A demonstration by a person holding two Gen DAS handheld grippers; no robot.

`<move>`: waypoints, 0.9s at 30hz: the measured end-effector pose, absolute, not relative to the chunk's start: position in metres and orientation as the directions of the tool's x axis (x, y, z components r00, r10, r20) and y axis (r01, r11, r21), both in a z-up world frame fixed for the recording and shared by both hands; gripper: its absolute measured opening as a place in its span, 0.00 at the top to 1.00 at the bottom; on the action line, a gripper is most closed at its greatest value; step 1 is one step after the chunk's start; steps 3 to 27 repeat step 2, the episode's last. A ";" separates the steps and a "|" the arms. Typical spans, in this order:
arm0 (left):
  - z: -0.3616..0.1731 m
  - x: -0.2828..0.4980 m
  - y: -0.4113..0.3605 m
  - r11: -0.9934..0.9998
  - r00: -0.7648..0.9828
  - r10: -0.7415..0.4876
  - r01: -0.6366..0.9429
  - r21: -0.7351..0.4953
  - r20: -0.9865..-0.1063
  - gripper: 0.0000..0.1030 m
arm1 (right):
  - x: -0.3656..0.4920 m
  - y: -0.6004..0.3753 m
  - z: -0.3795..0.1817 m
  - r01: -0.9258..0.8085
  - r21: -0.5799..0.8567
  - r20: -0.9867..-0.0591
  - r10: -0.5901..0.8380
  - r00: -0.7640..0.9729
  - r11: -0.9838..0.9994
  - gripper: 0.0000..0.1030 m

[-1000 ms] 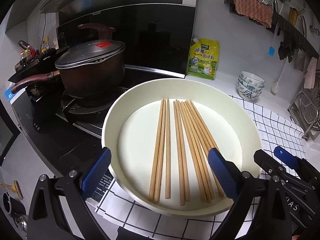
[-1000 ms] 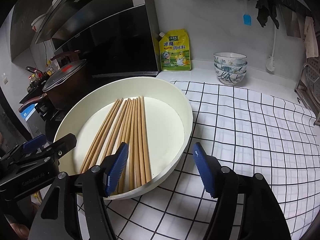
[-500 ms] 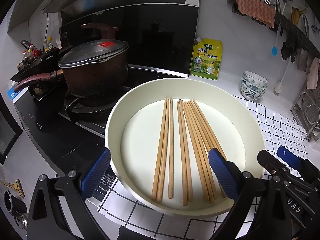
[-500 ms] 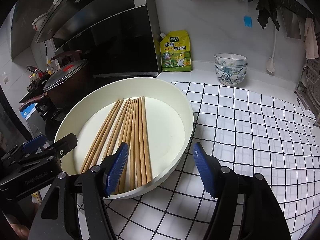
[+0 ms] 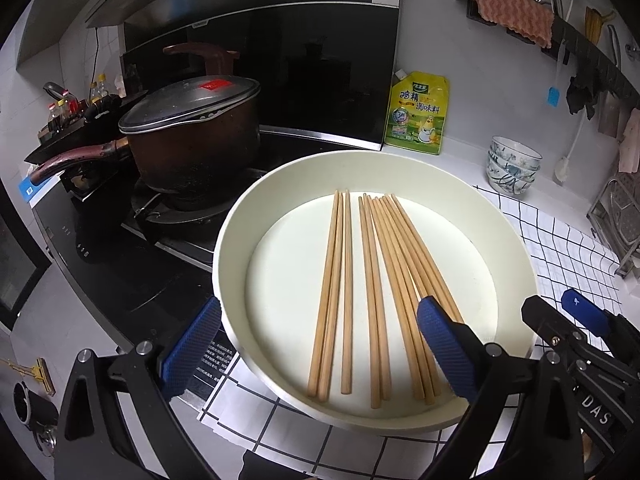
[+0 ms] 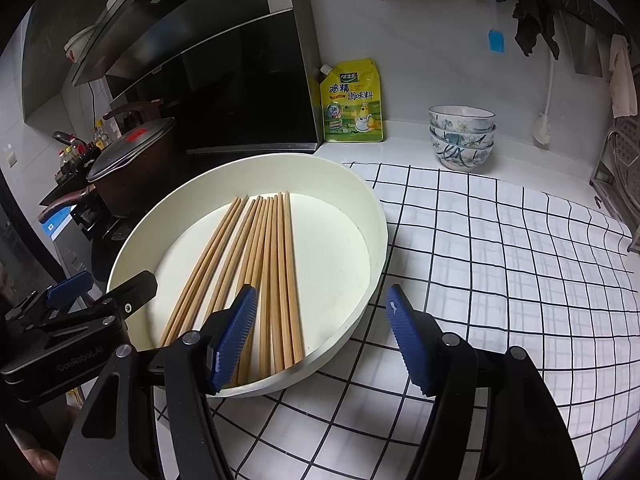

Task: Organize utensils

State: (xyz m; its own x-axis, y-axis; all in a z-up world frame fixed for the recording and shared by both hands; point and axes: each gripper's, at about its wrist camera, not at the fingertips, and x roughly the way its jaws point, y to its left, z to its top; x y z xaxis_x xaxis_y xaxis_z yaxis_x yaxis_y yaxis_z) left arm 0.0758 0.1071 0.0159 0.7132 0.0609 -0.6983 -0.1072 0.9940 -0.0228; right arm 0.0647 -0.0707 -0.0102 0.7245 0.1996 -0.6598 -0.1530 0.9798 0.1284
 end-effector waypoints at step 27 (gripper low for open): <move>0.016 0.075 0.107 0.994 0.713 0.060 -0.107 -0.024 -0.699 0.06 | 0.065 -0.071 -0.010 -0.153 0.130 -0.660 0.200 0.724 0.980 0.37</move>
